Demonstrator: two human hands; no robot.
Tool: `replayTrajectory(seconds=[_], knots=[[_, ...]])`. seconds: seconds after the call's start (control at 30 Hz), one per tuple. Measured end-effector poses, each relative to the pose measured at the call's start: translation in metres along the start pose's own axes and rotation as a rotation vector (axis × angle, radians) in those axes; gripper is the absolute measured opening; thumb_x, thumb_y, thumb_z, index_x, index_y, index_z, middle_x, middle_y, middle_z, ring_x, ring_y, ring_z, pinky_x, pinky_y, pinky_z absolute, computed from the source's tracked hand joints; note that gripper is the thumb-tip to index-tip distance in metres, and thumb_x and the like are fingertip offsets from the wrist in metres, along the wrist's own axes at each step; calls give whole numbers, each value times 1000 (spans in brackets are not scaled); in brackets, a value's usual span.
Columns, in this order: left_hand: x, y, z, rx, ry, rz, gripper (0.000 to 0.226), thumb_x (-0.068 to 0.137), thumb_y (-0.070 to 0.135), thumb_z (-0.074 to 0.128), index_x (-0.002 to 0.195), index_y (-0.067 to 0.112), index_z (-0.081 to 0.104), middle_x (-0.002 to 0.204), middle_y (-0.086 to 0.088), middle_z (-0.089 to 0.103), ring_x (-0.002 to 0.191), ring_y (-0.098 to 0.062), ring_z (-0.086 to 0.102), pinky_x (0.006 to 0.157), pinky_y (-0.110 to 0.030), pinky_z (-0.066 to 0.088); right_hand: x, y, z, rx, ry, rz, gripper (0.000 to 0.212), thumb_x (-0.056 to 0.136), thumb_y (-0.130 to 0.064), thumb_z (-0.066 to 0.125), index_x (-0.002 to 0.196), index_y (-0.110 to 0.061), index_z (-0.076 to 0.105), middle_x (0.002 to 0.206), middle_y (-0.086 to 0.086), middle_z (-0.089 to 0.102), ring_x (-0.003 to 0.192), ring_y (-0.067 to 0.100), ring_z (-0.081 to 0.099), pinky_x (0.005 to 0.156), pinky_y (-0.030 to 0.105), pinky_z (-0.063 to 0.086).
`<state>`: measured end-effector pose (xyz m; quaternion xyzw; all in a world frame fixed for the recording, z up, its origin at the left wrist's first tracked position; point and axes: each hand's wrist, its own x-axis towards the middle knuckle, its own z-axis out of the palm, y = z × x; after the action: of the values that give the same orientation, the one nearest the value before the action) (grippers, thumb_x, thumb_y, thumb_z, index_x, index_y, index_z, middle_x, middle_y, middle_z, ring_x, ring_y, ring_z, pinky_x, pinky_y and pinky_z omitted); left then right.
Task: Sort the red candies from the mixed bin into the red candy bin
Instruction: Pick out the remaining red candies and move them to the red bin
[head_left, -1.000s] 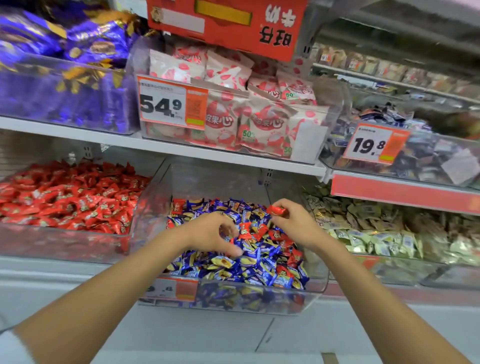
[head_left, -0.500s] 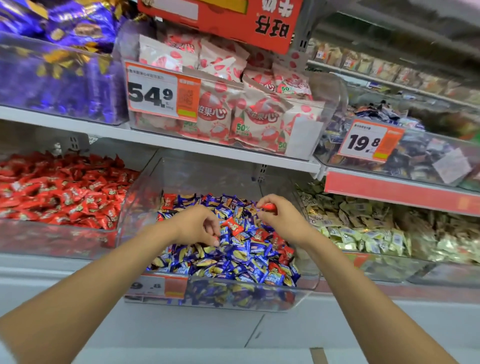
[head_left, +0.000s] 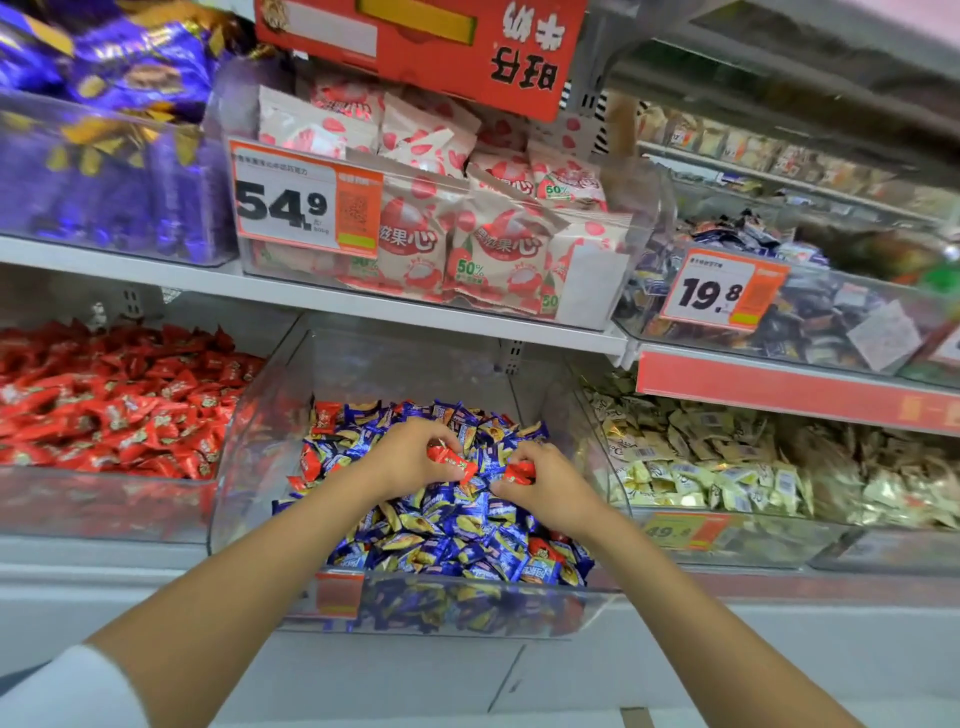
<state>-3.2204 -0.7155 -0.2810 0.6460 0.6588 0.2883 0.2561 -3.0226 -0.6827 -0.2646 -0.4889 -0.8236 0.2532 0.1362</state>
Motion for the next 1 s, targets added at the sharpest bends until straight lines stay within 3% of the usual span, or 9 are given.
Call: replayTrajectory(seconds=[0.1,0.27,0.4,0.53,0.6,0.67,0.77,0.9,1.0], knots=[[-2,-2,-1,-32,44,9,18,80,27,75,76,26,57,95,-2,60,102,-29,57,75,-29,42,0,-3,-1,87,-9,-61,25,90,-23,65,80,-28,42,75,-5,45,61,7,41,53,19,32],[-3,15,-11,-261,178,26,16,89,17,65,95,12,51,90,-9,64,63,-14,59,50,-21,46,-11,-17,-38,235,76,-135,16,95,-11,52,104,-24,52,83,-3,54,63,14,44,57,26,36],[-3,43,-10,-270,53,106,24,95,12,52,113,28,56,86,-1,62,63,-19,52,55,-29,44,-39,-3,-79,405,115,-103,12,95,-26,56,90,-17,50,75,3,46,62,14,40,56,23,33],[-3,73,18,-145,-114,166,21,95,21,54,84,30,70,101,6,65,90,-24,62,82,-37,50,-65,18,-100,443,207,-22,43,95,-56,36,84,-17,51,72,4,40,56,12,34,56,30,30],[-4,80,35,-35,-133,189,14,92,30,60,94,23,72,100,9,63,98,-16,59,87,-33,47,-72,25,-101,410,241,-42,44,96,-53,35,81,-15,51,73,8,42,54,10,34,57,29,29],[-2,80,44,82,-137,170,27,85,41,67,99,19,73,99,8,66,92,-12,60,83,-34,49,-74,29,-99,355,242,-36,47,96,-51,35,85,-9,52,74,7,43,55,9,35,60,29,30],[3,72,45,211,-138,110,27,77,43,74,90,19,75,98,3,70,89,-14,62,79,-34,51,-75,29,-96,332,220,-19,49,98,-48,36,87,-3,52,70,6,37,56,12,34,60,29,30],[3,62,32,119,-143,86,16,77,32,77,74,17,72,79,6,70,78,-12,64,75,-34,51,-72,20,-91,386,194,-50,48,99,-44,39,83,0,50,70,11,36,60,19,34,59,32,30],[-2,61,22,-21,-21,103,18,78,24,76,71,11,67,74,1,67,74,-13,62,69,-26,46,-68,15,-90,383,161,-47,30,99,-30,45,86,-9,62,69,12,44,60,21,37,57,31,32]])
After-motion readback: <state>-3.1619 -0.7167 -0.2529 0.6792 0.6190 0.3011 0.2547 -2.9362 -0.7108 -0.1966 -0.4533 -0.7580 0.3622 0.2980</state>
